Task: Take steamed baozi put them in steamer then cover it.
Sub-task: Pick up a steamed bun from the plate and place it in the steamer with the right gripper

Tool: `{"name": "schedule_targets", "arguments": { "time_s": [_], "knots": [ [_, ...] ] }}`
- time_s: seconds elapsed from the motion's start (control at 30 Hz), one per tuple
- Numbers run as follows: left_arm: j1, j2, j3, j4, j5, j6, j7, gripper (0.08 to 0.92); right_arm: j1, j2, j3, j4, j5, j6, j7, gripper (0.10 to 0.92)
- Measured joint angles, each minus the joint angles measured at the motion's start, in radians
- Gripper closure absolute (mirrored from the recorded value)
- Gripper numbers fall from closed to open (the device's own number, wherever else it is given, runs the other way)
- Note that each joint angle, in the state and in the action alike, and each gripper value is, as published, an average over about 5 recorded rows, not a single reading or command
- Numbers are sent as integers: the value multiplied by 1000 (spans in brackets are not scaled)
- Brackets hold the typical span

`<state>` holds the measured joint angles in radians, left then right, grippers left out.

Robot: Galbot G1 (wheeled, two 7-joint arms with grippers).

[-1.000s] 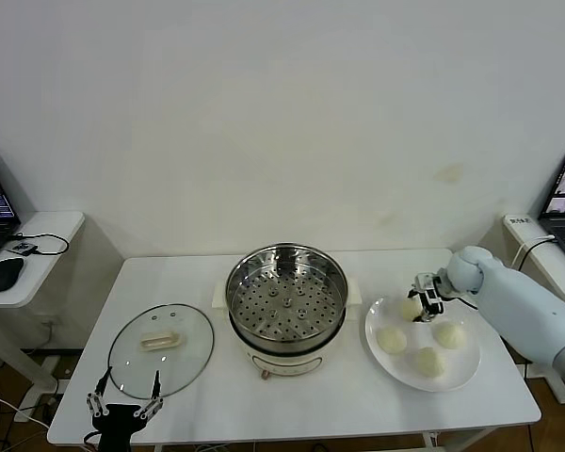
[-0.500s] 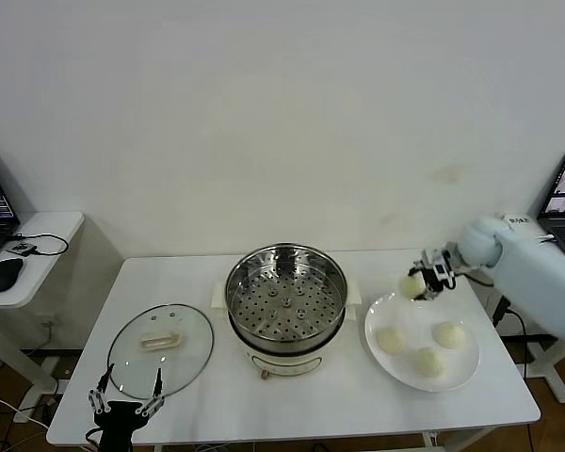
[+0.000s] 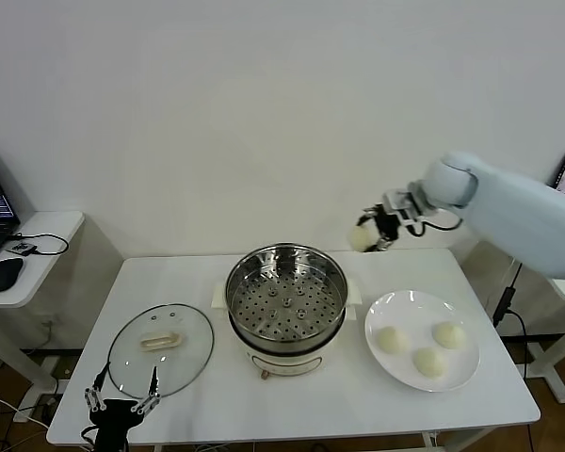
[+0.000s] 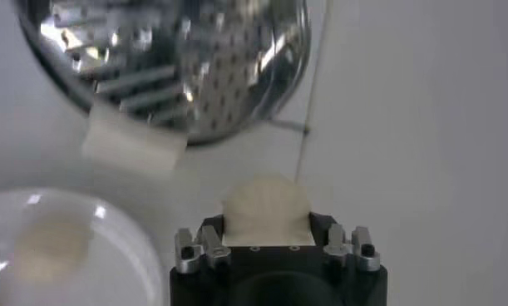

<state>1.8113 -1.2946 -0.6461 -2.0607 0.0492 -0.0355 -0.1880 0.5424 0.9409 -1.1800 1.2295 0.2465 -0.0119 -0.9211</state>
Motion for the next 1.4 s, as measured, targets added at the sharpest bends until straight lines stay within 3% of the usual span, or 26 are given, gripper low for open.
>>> {"name": "schedule_targets", "arguments": {
  "time_s": [0.47, 1.17, 1.27, 1.4],
  "knots": [
    [-5, -11, -5, 2, -11, -1, -4, 177, 9, 269, -130, -106, -101, 212, 54, 383],
    [-12, -17, 1, 23, -11, -7, -12, 177, -87, 392, -153, -263, -422, 496, 113, 377],
    [-11, -17, 2, 21, -10, -7, -12, 177, -91, 392, -155, -266, -439, 510, 119, 350],
    [-7, -18, 2, 16, -9, -7, -13, 177, -91, 389, -154, -264, -447, 519, 127, 254]
  ]
}}
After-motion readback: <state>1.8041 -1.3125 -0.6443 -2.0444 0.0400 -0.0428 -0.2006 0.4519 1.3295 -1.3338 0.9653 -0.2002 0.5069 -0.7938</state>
